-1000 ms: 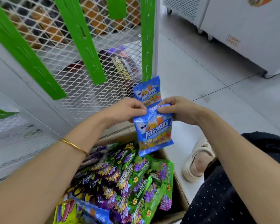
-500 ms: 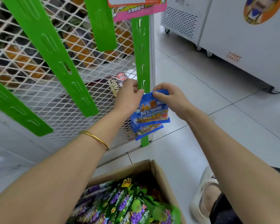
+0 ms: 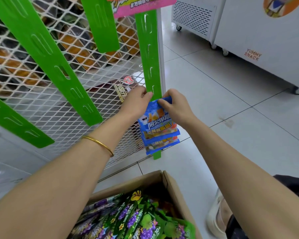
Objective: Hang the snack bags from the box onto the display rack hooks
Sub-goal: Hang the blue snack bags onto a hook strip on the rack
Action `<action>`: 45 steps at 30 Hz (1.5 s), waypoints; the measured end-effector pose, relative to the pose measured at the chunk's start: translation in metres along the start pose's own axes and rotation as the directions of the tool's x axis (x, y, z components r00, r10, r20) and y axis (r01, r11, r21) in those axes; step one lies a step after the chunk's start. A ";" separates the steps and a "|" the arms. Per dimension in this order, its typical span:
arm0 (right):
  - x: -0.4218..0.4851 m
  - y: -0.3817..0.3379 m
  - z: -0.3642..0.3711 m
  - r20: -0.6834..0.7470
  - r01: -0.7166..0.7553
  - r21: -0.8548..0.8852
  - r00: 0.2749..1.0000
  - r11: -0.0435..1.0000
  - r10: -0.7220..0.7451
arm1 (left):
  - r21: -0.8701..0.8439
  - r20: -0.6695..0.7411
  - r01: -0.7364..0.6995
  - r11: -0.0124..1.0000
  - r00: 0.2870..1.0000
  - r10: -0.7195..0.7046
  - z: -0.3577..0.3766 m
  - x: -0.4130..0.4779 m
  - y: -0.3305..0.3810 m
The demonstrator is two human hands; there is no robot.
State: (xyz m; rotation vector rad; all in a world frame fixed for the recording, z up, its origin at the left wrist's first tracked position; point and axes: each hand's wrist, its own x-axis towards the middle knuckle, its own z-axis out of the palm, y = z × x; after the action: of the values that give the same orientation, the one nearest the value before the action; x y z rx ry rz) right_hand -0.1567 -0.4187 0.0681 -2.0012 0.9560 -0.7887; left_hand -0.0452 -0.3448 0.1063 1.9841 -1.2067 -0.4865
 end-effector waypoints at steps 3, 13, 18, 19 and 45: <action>-0.005 0.004 0.001 0.017 -0.020 0.010 1.000 1.000 0.020 | 0.006 -0.004 0.012 1.000 1.000 -0.012 0.001 -0.002 -0.001; -0.012 0.026 0.006 0.006 -0.111 -0.053 0.994 0.992 0.112 | -0.045 -0.009 0.004 0.999 1.000 -0.004 0.004 -0.011 -0.009; -0.039 0.024 0.002 -0.203 -0.183 -0.124 0.967 0.975 0.156 | -0.033 -0.070 -0.034 0.999 0.997 0.032 -0.008 -0.047 -0.018; -0.048 0.021 0.001 -0.235 -0.208 -0.153 0.957 0.966 0.168 | -0.035 -0.075 -0.038 0.999 0.997 0.035 -0.012 -0.059 -0.022; -0.286 -0.078 0.124 0.923 0.732 -0.248 0.378 0.635 -0.075 | 0.051 0.212 0.180 0.982 0.959 -0.187 -0.112 -0.274 -0.133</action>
State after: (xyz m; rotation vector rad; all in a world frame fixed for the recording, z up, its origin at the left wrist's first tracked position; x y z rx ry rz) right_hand -0.1842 -0.1037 0.0133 -2.8358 -0.0235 0.5044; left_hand -0.0269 -0.0242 0.0615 2.1238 -1.1692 -0.7999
